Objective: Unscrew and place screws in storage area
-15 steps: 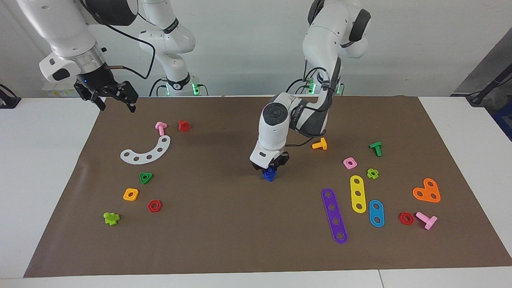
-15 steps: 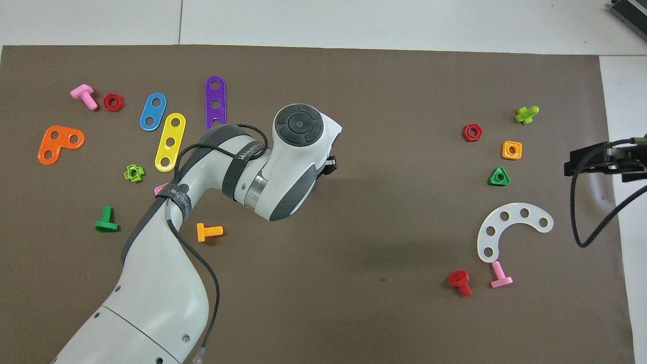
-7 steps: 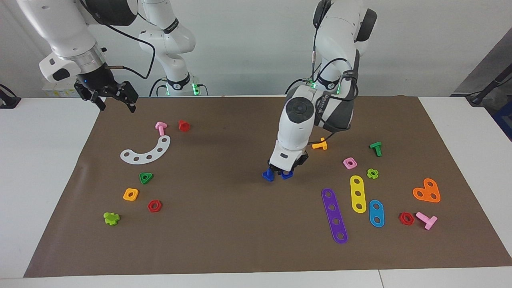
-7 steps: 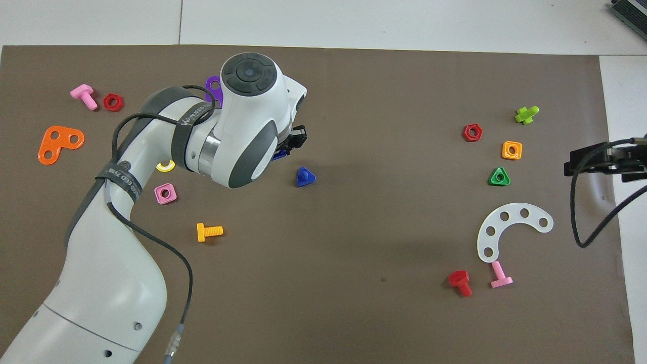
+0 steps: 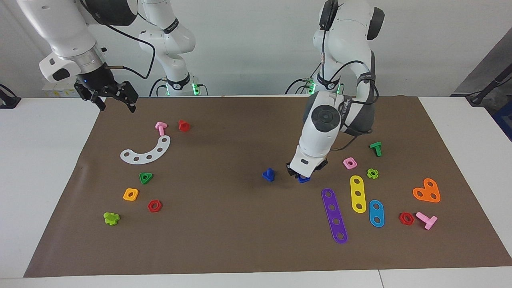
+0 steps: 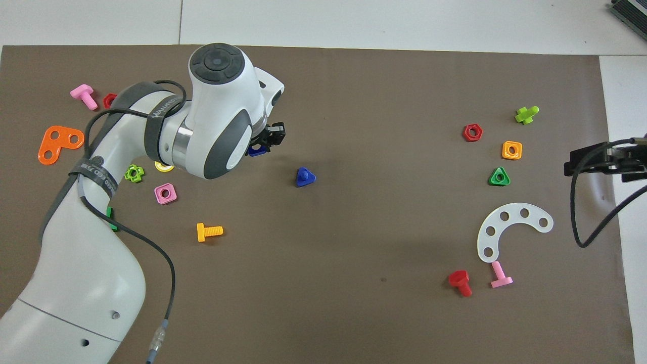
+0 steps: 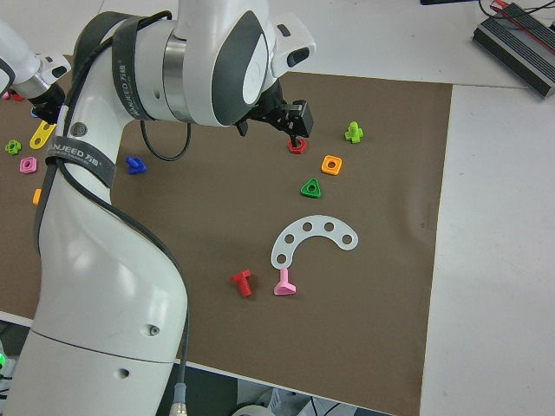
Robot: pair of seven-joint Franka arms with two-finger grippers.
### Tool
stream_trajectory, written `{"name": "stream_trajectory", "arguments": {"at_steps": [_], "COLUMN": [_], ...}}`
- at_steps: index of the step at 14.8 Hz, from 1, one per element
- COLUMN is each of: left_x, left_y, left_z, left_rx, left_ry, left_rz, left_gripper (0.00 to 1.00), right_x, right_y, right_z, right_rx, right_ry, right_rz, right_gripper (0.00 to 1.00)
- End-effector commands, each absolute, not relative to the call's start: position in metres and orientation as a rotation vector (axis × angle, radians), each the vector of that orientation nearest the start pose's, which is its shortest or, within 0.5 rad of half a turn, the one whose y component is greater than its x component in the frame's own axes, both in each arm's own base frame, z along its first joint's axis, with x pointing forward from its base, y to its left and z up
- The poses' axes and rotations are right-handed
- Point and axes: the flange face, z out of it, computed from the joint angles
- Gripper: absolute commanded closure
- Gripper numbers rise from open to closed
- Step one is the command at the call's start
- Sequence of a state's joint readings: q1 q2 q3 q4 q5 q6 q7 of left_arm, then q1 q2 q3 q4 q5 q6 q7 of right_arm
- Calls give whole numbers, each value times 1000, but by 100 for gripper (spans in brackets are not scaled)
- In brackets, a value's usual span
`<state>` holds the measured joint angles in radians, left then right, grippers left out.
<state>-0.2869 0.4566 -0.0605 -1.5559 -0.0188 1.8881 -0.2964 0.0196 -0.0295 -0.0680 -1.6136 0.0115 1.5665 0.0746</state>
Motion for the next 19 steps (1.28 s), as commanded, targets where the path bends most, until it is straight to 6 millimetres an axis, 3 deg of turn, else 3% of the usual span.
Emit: {"name": "stream_trajectory", "arguments": {"at_steps": [1,4,7,8,9,10,12,13,15,16,19], "left_x": [608,597,588,587,587,588,597,603,609,610,598], "left_y": [-196,-179,-168,-168,-167,-168,-158,-151,-125,-110,-69], "left_z": [359,335,326,325,327,330,349,370,419,442,498], "left_rx": [-3166,-3173,-3167,-3166,-3163,-3160,-3161,-3166,-3174,-3178,-3183], "left_ry": [198,270,340,366,375,400,397,375,318,282,193], "left_rz": [173,103,105,109,116,120,139,136,132,119,74], "left_gripper": [58,58,55,44,13,1,0,0,0,0,0], "right_x": [538,547,547,543,541,542,548,551,556,558,583], "right_y": [-26,-20,-25,-23,-23,-23,-15,-4,39,72,189], "right_z": [621,620,622,630,639,638,630,629,612,603,550], "right_rx": [-3122,-3136,-3156,-3151,-3152,-3158,-3149,-3153,-3143,-3135,-3093], "right_ry": [180,164,163,165,168,164,143,119,65,48,218], "right_rz": [29,-70,-47,2,21,36,26,4,-51,-76,-106], "right_gripper": [0,0,0,0,0,0,0,0,0,0,0]}}
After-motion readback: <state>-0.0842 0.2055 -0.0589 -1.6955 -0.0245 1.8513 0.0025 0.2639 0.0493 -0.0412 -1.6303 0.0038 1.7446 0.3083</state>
